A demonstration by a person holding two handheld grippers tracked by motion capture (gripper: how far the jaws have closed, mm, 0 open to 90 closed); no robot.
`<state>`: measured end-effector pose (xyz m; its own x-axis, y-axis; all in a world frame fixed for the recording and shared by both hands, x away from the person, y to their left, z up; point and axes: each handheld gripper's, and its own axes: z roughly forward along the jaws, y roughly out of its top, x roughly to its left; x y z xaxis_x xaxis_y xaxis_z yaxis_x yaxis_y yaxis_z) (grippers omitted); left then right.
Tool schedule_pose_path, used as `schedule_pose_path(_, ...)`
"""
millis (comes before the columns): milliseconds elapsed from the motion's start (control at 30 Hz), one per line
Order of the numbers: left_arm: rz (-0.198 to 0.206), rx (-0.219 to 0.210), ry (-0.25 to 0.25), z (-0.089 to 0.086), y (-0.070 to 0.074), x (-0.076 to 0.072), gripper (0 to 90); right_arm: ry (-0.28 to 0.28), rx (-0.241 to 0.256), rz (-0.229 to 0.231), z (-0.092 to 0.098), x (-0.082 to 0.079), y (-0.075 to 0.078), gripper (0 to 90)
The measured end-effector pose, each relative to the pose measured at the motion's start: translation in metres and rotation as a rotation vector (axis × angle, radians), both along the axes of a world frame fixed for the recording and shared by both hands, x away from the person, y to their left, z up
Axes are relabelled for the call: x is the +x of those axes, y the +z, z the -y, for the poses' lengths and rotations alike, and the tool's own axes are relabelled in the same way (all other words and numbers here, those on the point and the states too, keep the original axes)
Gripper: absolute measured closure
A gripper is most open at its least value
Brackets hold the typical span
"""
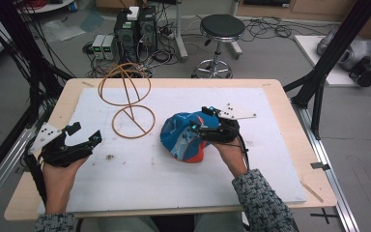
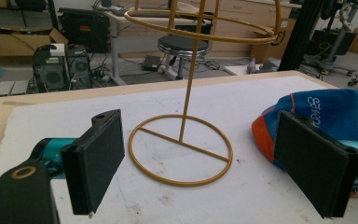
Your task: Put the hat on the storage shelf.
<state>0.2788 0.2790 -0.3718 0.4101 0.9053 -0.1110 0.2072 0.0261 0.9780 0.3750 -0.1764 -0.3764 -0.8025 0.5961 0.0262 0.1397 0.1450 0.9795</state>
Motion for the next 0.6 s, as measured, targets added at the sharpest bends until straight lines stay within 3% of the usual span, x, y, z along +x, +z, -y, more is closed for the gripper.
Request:
schedule_pose_path(233,0.005,-0.005,0.006,-0.002,0.002,-0.001,16.9,0.046,-0.096,0.019,-0.019,0.000,-0.006,39.3)
schedule_pose_path(600,0.010,-0.014,0.010,-0.005,0.004,-0.003,16.9,0.057,-0.168,0.025,-0.024,0.004,-0.010,57.9)
